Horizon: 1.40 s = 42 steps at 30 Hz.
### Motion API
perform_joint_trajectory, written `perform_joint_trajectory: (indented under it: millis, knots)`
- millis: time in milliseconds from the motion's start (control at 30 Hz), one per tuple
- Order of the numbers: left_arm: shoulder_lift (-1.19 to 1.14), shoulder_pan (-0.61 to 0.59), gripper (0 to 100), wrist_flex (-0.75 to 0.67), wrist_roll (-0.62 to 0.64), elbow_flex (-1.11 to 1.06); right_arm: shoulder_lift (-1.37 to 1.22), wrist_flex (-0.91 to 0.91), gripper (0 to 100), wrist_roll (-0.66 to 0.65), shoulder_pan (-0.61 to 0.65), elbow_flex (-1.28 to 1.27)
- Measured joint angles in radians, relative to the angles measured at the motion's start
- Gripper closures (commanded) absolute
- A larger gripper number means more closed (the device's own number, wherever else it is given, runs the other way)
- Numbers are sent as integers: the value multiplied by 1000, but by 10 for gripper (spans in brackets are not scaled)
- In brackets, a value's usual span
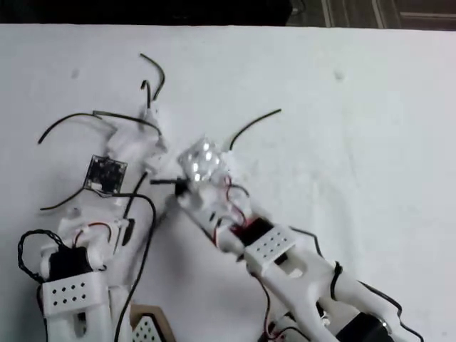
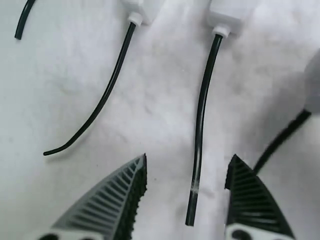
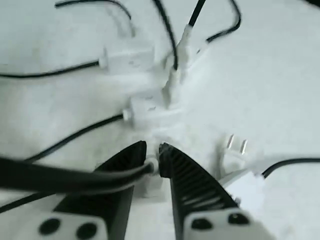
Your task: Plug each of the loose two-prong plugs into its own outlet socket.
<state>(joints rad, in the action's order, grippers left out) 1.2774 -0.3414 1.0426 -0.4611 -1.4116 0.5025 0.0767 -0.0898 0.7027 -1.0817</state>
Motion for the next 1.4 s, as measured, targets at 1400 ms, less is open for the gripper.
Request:
perform_joint_trajectory:
  millis: [1400]
  knots:
    - [0,0,740,0,0,-17,-637,796,770,150,-241,904]
